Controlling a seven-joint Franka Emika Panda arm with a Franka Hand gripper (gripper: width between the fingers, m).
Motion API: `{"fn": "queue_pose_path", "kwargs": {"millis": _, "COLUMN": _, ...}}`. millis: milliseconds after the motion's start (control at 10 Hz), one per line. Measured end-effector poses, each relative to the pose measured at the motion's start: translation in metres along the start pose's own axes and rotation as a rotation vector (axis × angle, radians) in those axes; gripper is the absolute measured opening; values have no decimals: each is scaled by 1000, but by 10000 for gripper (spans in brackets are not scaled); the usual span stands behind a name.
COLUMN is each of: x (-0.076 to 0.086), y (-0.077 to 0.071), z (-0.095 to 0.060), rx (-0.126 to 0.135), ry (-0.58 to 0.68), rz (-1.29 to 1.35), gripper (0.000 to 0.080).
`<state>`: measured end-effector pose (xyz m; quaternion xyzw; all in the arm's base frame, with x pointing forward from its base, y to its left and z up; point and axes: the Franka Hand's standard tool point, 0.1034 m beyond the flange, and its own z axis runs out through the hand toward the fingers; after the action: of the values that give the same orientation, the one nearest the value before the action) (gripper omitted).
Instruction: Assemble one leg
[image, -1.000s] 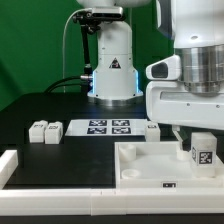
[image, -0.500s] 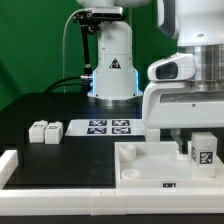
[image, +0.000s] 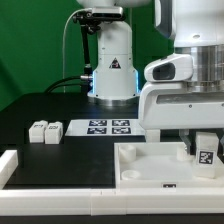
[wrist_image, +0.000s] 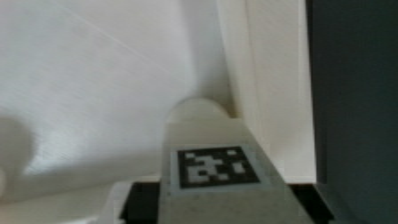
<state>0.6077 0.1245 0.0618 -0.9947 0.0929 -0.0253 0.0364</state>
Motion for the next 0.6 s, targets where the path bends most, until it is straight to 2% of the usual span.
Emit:
{"fn": "queue_pose_path", "kwargs": {"millis": 300, "x": 0, "y": 0, "z": 0, "rx": 3, "ry": 2, "rz": 95, "gripper": 290}}
{"fn": "queue_pose_path", "kwargs": {"millis": 400, "x": 1, "y": 1, "z": -1, "rx": 24, "ry": 19, "rz": 297, "gripper": 290}}
{"fn": "queue_pose_path", "kwargs": {"millis": 600, "x": -1, "y": 2, "z": 1, "rx": 43, "ry": 10, "rz": 631, "gripper": 290}}
